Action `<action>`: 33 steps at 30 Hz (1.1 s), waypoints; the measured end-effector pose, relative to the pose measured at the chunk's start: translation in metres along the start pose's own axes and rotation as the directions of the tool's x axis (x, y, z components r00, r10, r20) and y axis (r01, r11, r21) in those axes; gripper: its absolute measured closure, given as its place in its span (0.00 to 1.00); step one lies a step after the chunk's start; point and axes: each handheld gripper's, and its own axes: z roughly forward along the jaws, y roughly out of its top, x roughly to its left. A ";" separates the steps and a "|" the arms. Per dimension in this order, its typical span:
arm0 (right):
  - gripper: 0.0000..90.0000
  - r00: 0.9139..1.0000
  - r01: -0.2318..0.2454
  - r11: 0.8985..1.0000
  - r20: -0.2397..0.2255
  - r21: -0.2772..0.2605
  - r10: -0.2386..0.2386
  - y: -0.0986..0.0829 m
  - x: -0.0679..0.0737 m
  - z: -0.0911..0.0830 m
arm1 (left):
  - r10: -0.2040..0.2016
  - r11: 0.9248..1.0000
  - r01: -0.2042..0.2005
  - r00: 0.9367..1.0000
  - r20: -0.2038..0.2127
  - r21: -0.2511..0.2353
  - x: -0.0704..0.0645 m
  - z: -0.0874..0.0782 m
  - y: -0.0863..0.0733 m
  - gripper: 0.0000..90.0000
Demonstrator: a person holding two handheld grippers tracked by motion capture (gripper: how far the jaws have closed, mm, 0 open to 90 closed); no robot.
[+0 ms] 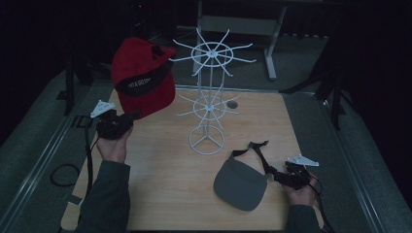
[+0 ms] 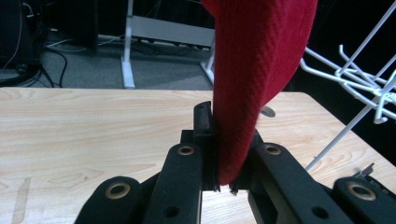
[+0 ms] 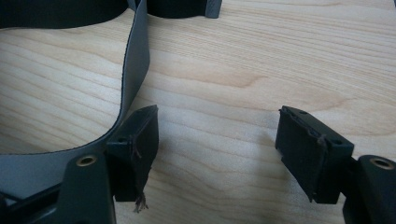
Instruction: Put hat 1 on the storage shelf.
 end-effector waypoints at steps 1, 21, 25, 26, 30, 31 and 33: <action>0.33 1.000 0.000 1.000 0.000 0.000 0.000 0.000 0.000 0.000 | 0.000 1.000 0.000 1.000 0.002 -0.002 -0.001 0.000 0.001 0.95; 0.33 1.000 0.000 1.000 0.000 0.001 0.000 0.000 0.000 0.000 | -0.006 0.999 0.008 0.999 0.037 -0.036 -0.009 -0.007 0.019 0.95; 0.33 1.000 -0.001 1.000 0.000 0.001 0.001 0.000 0.000 0.000 | -0.009 0.999 0.011 0.999 0.050 -0.049 -0.012 -0.010 0.023 0.95; 0.33 1.000 -0.001 1.000 0.000 0.001 0.001 0.000 0.000 0.000 | -0.012 0.999 0.015 0.998 0.056 -0.052 -0.012 -0.011 0.023 0.95; 0.33 1.000 -0.001 1.000 0.000 0.001 0.001 0.000 0.000 0.000 | -0.026 0.998 0.030 0.996 0.081 -0.056 -0.012 -0.011 0.026 0.95; 0.33 1.000 -0.001 1.000 0.000 0.001 0.001 0.000 0.000 0.000 | -0.031 0.998 0.036 0.996 0.086 -0.058 -0.012 -0.011 0.027 0.95; 0.33 1.000 0.000 1.000 0.000 0.001 0.000 0.000 0.000 0.000 | -0.037 0.997 0.043 0.995 0.092 -0.062 -0.013 -0.012 0.028 0.95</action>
